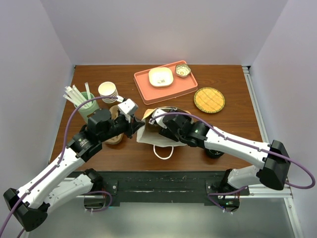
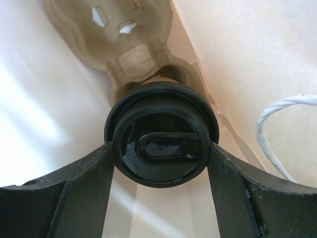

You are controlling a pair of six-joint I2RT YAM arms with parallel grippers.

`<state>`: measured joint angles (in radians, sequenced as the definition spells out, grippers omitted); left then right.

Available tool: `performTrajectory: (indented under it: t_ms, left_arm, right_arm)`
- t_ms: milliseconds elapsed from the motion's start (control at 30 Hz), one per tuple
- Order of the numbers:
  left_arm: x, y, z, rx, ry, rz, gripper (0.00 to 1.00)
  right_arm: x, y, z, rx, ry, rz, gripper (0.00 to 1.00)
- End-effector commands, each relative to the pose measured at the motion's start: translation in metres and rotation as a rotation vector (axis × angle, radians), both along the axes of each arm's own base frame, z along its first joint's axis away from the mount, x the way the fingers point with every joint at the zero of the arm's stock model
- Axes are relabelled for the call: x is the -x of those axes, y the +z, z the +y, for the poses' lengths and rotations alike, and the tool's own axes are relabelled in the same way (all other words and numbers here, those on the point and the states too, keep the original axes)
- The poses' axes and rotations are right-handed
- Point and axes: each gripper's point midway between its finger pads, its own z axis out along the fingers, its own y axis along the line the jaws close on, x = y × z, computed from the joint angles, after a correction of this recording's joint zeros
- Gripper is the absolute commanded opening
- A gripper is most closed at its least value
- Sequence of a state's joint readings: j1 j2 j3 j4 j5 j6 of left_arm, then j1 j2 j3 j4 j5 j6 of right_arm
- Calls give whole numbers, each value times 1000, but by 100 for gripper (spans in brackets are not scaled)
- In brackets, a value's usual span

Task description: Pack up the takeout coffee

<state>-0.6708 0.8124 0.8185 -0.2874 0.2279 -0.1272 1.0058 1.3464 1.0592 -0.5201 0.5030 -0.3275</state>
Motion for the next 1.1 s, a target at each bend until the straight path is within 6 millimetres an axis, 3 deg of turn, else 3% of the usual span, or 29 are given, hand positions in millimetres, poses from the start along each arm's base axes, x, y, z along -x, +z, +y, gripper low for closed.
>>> performTrajectory:
  t_ms: [0,33,67,133,300,467,767,967,1067]
  left_arm:
    - [13,-3,-3,-1,-52,43,16]
    - [14,3,-2,10,-42,46,40]
    - [14,4,1,4,-31,52,51]
    - [15,1,5,-17,-9,82,62]
    - [10,-9,7,-52,16,117,62]
    - [-7,6,8,-30,83,91,65]
    - [-19,28,-3,41,76,127,63]
    - [-17,32,-22,71,-10,152,58]
    - [-14,29,-32,81,-61,180,47]
  right_arm:
    - [-22,22,-1,-115,-110,-89,36]
    - [-22,19,-1,-117,-107,-85,36]
    - [-21,18,-1,-119,-102,-85,36]
    - [-20,15,-2,-124,-101,-87,36]
    - [-20,11,1,-137,-85,-90,35]
    - [-18,4,2,-132,-67,-77,34]
    - [-10,-1,-5,-134,-42,-71,33]
    - [-7,-3,-6,-135,-24,-75,32]
    - [-7,-3,-8,-131,-21,-77,32]
